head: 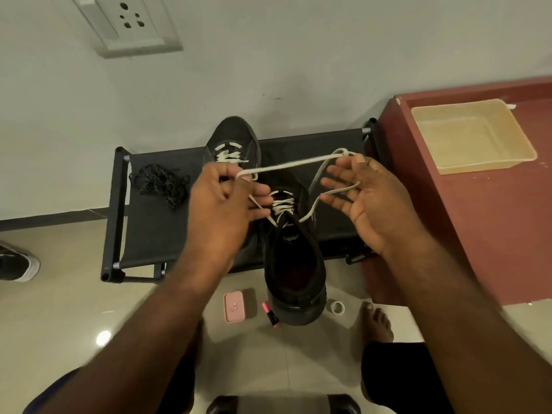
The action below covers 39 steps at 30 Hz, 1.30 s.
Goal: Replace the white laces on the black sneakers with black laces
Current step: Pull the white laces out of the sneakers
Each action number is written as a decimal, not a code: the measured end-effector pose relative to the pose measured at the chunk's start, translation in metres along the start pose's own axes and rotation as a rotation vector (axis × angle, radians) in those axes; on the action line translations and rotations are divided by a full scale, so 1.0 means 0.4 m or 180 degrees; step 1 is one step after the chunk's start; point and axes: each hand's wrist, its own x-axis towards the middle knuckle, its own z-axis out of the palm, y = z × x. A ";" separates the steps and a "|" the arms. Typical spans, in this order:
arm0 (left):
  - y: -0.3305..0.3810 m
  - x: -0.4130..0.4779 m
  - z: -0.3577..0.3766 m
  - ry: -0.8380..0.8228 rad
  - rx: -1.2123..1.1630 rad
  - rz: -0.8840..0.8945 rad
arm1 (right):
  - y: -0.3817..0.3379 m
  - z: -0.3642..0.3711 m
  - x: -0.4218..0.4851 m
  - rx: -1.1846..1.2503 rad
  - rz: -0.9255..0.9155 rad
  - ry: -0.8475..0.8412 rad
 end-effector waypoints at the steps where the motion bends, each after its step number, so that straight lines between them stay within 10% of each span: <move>1: 0.014 0.010 -0.013 0.0069 -0.0257 -0.0043 | -0.004 0.001 0.003 0.0134 -0.0010 0.0049; 7: 0.063 0.070 -0.117 0.0935 -0.0800 0.0290 | -0.016 -0.011 0.018 0.0873 -0.0166 0.0533; 10: 0.040 0.079 -0.155 0.1024 0.0089 0.0304 | -0.015 -0.019 0.015 0.0776 -0.0044 0.0528; 14: -0.002 -0.006 -0.146 0.0579 0.2759 0.1044 | 0.006 -0.001 0.008 -0.0474 -0.0304 0.0233; 18: -0.042 -0.126 -0.049 -0.0325 0.2962 0.0727 | 0.016 0.017 0.005 -0.1077 -0.0387 0.0152; 23: -0.098 -0.106 0.014 -0.0786 0.3569 0.0313 | 0.029 -0.002 -0.028 -0.4486 -0.0621 0.0242; 30: -0.129 -0.089 0.006 -0.0529 0.3263 0.0636 | 0.031 0.038 -0.106 -0.3880 -0.0326 -0.0665; 39: -0.157 -0.077 0.013 -0.0184 0.2696 0.0689 | 0.065 0.006 -0.090 -0.3690 -0.0822 -0.0314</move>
